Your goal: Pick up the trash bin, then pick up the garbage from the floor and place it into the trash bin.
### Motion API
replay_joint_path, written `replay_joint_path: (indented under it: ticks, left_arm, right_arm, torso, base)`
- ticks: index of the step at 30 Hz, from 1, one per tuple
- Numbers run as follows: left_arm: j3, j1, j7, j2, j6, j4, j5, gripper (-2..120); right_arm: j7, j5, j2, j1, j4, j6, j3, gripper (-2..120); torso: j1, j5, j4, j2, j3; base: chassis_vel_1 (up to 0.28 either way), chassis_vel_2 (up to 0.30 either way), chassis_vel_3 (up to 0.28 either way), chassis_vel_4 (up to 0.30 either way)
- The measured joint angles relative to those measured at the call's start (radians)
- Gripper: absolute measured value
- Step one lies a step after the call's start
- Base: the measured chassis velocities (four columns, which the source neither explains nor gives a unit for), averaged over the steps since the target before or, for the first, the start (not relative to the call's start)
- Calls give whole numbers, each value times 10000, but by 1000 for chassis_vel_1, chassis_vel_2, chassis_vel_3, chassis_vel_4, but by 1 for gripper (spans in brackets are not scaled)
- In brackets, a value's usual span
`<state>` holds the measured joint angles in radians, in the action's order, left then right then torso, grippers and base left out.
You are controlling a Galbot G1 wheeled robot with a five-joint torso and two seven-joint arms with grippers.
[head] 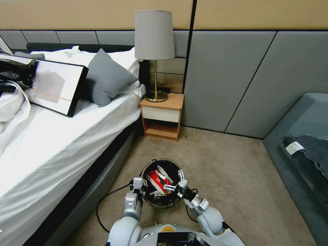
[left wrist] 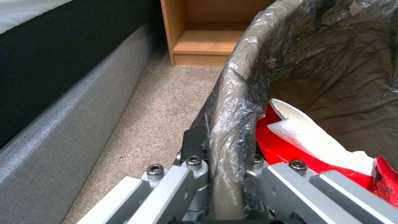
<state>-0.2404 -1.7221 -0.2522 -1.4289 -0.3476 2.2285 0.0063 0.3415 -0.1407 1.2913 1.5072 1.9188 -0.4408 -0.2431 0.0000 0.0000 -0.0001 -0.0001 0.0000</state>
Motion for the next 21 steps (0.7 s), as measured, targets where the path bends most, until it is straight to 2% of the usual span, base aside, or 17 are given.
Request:
replay_joint_path:
  ticks: [1,7,9,13,21]
  left_arm:
    - [0,0,0,0,0,0,0,2]
    - [-26,-19,12,17,2,-22,0,2]
    - [-36,-17,11,2,13,-45,0,2]
    - [-33,-5,10,5,22,-59,-2,2]
    - [-41,-14,-6,23,34,-57,-26,2]
  right_arm:
    - [0,0,0,0,0,0,0,100]
    - [-2210,437,428,43,1822,334,-669,100]
    - [-2972,691,694,310,2233,48,-982,100]
    - [-3612,883,912,883,2382,-413,-1195,100]
    - [-3890,1104,1220,1323,2205,-967,-1857,100]
  torso:
    - [0,0,0,0,0]
    - [0,-1,2,0,0]
    - [0,-1,1,0,0]
    - [0,0,-2,0,0]
    - [0,0,0,0,0]
  base:
    - [0,0,0,0]
    - [0,0,0,0]
    - [0,0,0,0]
    - [0,0,0,0]
    - [0,0,0,0]
